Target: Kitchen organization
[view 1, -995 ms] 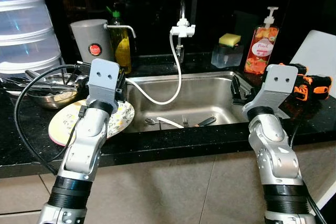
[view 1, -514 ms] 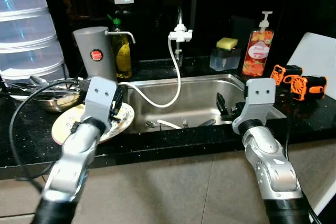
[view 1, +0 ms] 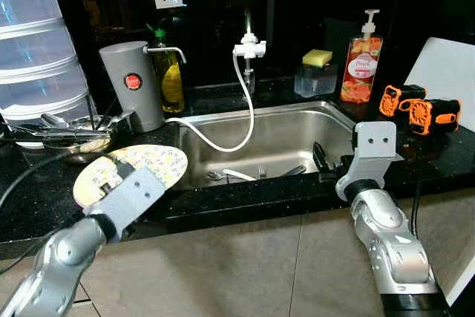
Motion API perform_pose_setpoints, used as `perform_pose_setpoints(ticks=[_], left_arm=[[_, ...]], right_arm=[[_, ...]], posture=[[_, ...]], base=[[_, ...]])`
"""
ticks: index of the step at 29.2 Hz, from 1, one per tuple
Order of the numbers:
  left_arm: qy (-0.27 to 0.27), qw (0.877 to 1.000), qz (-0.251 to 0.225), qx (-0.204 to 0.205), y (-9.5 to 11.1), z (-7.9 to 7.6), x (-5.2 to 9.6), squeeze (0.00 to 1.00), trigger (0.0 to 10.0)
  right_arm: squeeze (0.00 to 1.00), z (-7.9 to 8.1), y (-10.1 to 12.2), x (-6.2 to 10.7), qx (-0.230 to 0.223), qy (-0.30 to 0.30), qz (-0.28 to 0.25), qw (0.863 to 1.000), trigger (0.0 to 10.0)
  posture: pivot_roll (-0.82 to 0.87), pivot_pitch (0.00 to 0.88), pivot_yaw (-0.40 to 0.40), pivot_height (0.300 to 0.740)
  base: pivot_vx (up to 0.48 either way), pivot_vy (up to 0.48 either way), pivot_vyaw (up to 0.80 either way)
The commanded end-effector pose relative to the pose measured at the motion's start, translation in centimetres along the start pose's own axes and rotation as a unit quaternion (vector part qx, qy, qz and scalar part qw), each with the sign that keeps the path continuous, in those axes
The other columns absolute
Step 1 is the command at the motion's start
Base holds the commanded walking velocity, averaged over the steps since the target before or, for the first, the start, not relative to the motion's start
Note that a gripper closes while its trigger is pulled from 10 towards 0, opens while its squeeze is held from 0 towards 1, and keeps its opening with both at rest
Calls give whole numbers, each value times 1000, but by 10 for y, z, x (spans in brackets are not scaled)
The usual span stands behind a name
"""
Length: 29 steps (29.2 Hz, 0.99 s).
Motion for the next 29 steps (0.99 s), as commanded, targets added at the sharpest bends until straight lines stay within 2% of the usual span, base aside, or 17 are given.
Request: perform_pose_setpoints(ticks=[1,4,5,9,17,19,20,21,22,23,24,25,27,29], left_arm=[[4,1000,11,-8,-4,-1,-1,0,10000],[9,1000,14,-14,-5,-1,-3,0,10000],[14,999,15,-33,-7,1,-4,0,10000],[23,998,15,-48,-8,6,-5,0,10000],[23,999,12,-20,-11,6,-10,0,10000],[20,1000,12,-6,-10,4,-11,0,10000],[12,999,6,29,-5,3,-12,0,10000],[12,999,6,29,-5,3,-12,0,10000],[0,997,-2,75,2,2,-10,0,10000],[0,997,-2,75,2,2,-10,0,10000],[-9,995,-12,101,8,2,-9,0,10000],[-9,995,-12,101,8,2,-9,0,10000],[-16,989,-27,144,17,6,-7,0,10000],[-16,987,-32,155,20,9,-7,0,10000]], right_arm=[[0,7,-1,-2,-9,9,5,1000,10000],[0,10,0,-4,-10,14,3,1000,10000],[0,10,1,-4,-12,16,2,1000,10000],[0,11,1,-4,-13,16,2,1000,10000],[0,11,1,-3,-15,16,1,1000,10000],[0,11,2,-3,-15,16,1,1000,10000],[0,11,3,-3,-14,16,0,1000,10000],[0,11,3,-3,-14,16,0,1000,10000],[0,11,4,-3,-14,16,-2,1000,10000],[0,11,4,-3,-14,16,-2,1000,10000],[0,10,5,-2,-13,16,-3,1000,10000],[0,10,5,-2,-13,16,-3,1000,10000],[0,9,5,-3,-12,15,-4,1000,10000],[0,10,5,-3,-12,16,-4,1000,10000]], posture=[[80,0,54,740],[82,0,52,740],[82,0,50,740],[81,0,49,740],[74,0,51,740],[74,0,51,740],[74,0,51,740],[74,0,51,740],[66,0,54,740],[66,0,54,740],[66,0,54,740],[66,0,54,740],[66,0,52,740],[66,0,52,740]], base=[[0,0,0],[0,0,0],[0,0,0],[0,0,0],[0,0,0],[0,0,0],[0,0,0],[0,0,0],[0,0,0],[0,0,0],[0,0,0],[0,0,0],[0,0,0],[0,0,0]])
Point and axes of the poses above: a point about 5 cm out from each wrist's last joint towards the gripper, its own x axis pointing back from the gripper into the wrist, its own y axis along the axis of the wrist's last joint, z = x × y, the point moved 5 cm from there along -x, pointing out of the wrist towards the gripper, and after that the axes turned 3 degrees about -x, right-handed, at the moved point
